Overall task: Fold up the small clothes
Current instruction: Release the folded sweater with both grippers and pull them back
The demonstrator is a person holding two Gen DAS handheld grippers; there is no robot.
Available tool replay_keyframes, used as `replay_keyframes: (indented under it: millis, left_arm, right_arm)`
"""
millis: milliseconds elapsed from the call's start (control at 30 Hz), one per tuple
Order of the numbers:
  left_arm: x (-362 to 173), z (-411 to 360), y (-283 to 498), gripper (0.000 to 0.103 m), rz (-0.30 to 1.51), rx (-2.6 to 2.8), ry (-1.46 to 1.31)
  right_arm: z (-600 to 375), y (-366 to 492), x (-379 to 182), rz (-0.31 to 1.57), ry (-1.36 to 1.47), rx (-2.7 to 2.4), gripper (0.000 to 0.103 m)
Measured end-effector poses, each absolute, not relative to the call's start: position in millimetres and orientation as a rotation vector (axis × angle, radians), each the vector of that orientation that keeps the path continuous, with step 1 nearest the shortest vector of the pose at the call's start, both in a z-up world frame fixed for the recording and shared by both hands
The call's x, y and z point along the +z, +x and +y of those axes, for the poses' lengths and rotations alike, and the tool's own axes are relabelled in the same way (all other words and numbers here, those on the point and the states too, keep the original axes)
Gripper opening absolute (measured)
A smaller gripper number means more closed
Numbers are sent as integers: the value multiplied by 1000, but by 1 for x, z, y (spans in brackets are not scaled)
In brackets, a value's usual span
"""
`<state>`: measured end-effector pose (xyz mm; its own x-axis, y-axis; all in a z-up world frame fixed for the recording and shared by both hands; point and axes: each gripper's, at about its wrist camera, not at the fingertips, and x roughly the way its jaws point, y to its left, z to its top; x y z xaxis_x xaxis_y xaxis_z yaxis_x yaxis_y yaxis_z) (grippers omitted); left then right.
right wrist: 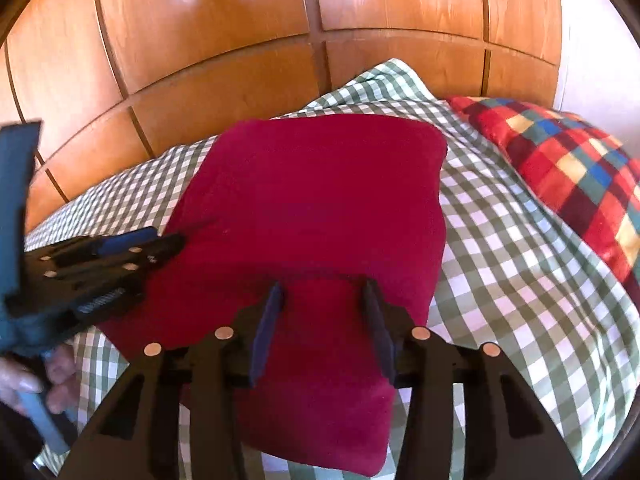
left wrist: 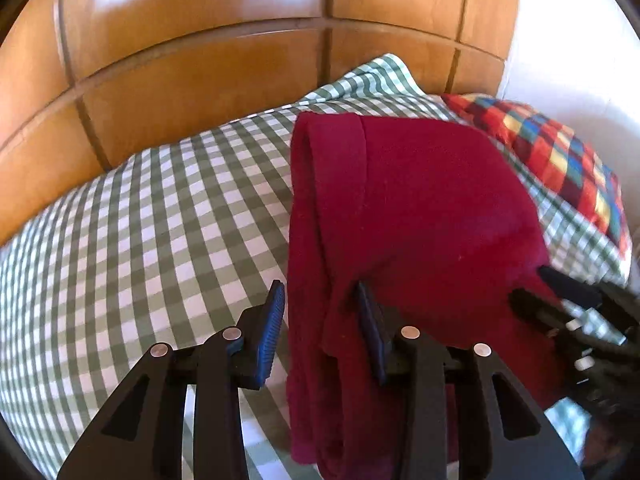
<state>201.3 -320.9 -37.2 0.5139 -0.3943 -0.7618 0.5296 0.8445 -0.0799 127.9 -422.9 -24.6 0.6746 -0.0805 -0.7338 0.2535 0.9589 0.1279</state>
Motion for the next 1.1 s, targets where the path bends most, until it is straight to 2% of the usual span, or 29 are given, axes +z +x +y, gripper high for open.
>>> replay_keyframes:
  millis: [67,167,300,633,700,733,767,833,900,933,1000,1067,1100]
  left_arm:
    - [-27,-311,197,37,864,-552,129]
    - [-11,-299,181,37,816,-516,116]
    - [1,-284,161,37,780,-479,101]
    - [25,-258,122,37,722,-432,85]
    - [29,-254,114,46,715,-432,84]
    - [32,-250,110,58,702,-429,80]
    - [34,-247,106,63,689,-419,75]
    - [39,-241,97,63,668,-400,73]
    - [41,-237,92,68,668,-394,76]
    - [42,-235,89,72,664,-393,75]
    - [44,-230,81,73,647,-387,74]
    - [43,-225,74,84,641,-379,87]
    - [42,-222,71,86,640,-378,89]
  right_arm:
    - [-423,126,-22,812,225,-199,46]
    - [-426,121,-17,804,267,-206,60]
    - [-415,111,-11,814,276,-231,70]
    - [-379,86,-19,849,244,-306,73]
    - [-373,81,-17,843,233,-311,73]
    - [-371,79,-14,837,234,-310,74]
    - [-368,75,-11,829,236,-311,75]
    - [-364,69,-5,813,235,-319,79]
    - [-358,62,2,788,230,-327,88]
    - [-355,59,5,779,232,-328,91]
    - [-350,53,12,757,237,-331,95]
    - [-346,48,18,742,232,-364,100]
    - [-344,45,20,736,232,-382,101]
